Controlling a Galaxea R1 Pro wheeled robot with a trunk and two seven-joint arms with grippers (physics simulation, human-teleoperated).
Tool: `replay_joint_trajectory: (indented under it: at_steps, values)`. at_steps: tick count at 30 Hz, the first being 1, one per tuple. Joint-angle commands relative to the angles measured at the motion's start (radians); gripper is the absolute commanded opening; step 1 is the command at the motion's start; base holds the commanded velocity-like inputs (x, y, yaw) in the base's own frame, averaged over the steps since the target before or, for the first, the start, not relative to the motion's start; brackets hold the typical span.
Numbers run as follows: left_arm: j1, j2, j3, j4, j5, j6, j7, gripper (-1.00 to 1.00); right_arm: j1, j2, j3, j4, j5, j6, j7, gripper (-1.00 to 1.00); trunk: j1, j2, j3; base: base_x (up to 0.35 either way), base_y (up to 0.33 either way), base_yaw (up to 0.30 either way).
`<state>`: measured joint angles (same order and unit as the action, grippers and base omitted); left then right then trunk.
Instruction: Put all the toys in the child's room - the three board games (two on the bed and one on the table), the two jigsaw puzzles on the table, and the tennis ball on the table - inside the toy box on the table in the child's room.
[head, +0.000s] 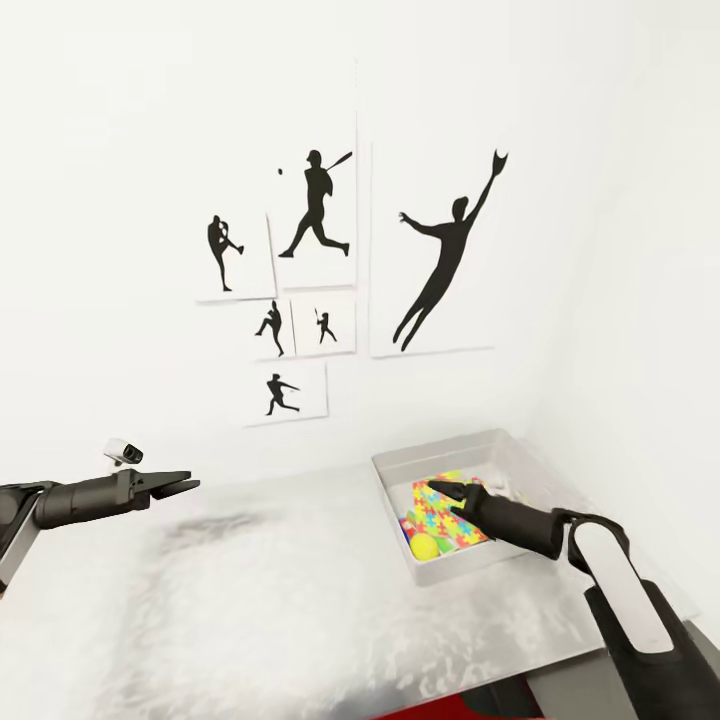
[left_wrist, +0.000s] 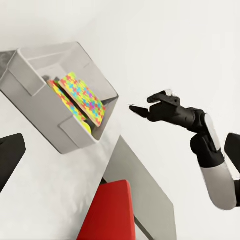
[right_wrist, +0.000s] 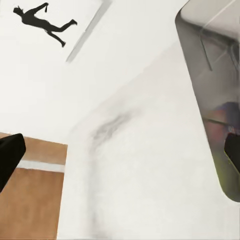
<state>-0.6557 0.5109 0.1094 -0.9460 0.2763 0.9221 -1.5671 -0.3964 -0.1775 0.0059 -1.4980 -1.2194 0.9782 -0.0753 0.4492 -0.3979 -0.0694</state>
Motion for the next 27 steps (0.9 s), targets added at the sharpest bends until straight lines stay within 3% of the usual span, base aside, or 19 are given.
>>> replay_joint_trajectory:
  at_steps: [1,5,7,14,18,27]
  values:
    - [-0.001,0.001,-0.001,0.0,0.0,0.011,-0.004,1.0,0.028,-0.001,-0.013,-0.004,-0.006,-0.016,0.06,1.0,0.001,-0.002,-0.001,0.0,0.0,0.0]
    - [-0.001,0.0,-0.001,0.0,0.0,0.011,-0.004,1.0,0.091,-0.012,-0.04,-0.027,0.012,-0.073,0.242,1.0,0.001,-0.002,0.006,0.0,0.0,0.0]
    - [-0.001,-0.001,-0.001,0.0,0.0,0.011,-0.004,1.0,0.106,-0.025,-0.043,-0.031,0.036,-0.088,0.296,1.0,0.001,-0.002,0.009,0.0,0.0,0.0]
    - [-0.001,0.001,0.0,0.001,-0.001,0.011,-0.004,1.0,0.12,-0.039,-0.041,-0.037,0.14,-0.167,0.428,1.0,0.001,-0.002,0.02,0.0,0.0,0.0]
    - [-0.001,0.003,0.001,0.0,0.0,0.011,-0.004,1.0,0.121,-0.042,-0.042,-0.044,0.164,-0.191,0.509,1.0,0.001,-0.002,0.027,0.0,0.0,0.0]
    - [-0.001,0.003,0.0,0.0,0.001,0.011,-0.004,1.0,0.122,-0.042,-0.045,-0.038,0.171,-0.204,0.541,1.0,0.001,-0.002,0.042,-0.052,0.0,0.0]
